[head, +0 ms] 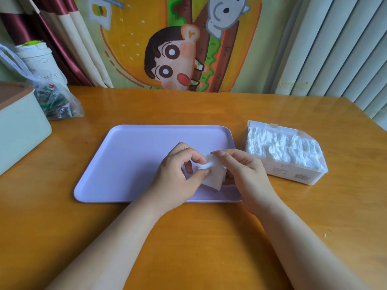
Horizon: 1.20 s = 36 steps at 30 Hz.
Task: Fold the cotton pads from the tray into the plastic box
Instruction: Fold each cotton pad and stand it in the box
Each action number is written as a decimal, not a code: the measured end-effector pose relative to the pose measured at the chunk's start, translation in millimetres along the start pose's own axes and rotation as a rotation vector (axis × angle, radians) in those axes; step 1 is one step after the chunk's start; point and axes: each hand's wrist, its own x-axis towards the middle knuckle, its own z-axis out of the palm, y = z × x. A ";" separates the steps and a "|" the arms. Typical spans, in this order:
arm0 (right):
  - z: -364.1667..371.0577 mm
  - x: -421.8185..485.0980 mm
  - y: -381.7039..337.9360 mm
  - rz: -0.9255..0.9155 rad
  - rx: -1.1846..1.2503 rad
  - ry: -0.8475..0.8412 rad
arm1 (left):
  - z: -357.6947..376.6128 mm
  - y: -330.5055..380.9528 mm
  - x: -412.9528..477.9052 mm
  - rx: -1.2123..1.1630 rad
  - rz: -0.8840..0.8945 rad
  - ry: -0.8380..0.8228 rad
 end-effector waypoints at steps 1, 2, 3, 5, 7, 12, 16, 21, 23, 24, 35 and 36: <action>0.0 0.1 -0.4 0.002 0.006 0.002 | -0.3 0.6 -0.4 0.004 0.009 0.002; -0.3 0.6 -0.7 0.006 0.017 0.006 | -0.6 1.4 -0.6 0.005 0.025 0.008; -0.9 1.0 -1.2 0.014 0.032 0.014 | -0.9 2.2 -0.8 0.006 0.045 0.015; -2.0 1.6 -2.8 0.033 0.066 0.033 | -1.0 3.6 -0.9 0.008 0.084 0.019; -3.4 1.9 -4.0 0.046 0.086 0.041 | -0.7 4.5 -0.3 0.014 0.101 0.018; -3.2 1.8 -3.0 0.038 0.062 0.007 | 1.0 1.3 -0.1 0.056 0.116 0.053; -2.6 2.3 -0.9 0.030 0.026 -0.019 | 0.5 -1.0 0.3 0.087 0.146 0.058; -1.9 0.3 -2.0 0.024 -0.014 -0.040 | 0.0 0.3 0.0 0.174 0.208 0.040; -2.1 -0.1 -2.0 0.020 -0.016 -0.053 | 0.3 -0.6 0.3 0.192 0.229 0.044; -2.0 0.0 -2.0 0.019 -0.017 -0.058 | 0.6 -1.1 0.4 0.207 0.241 0.053; -1.2 2.6 -1.8 0.037 0.081 0.073 | -2.0 10.3 -0.8 0.161 0.201 0.124; -1.3 3.0 -1.7 0.041 0.088 0.081 | -2.6 12.1 -2.3 0.109 0.123 0.095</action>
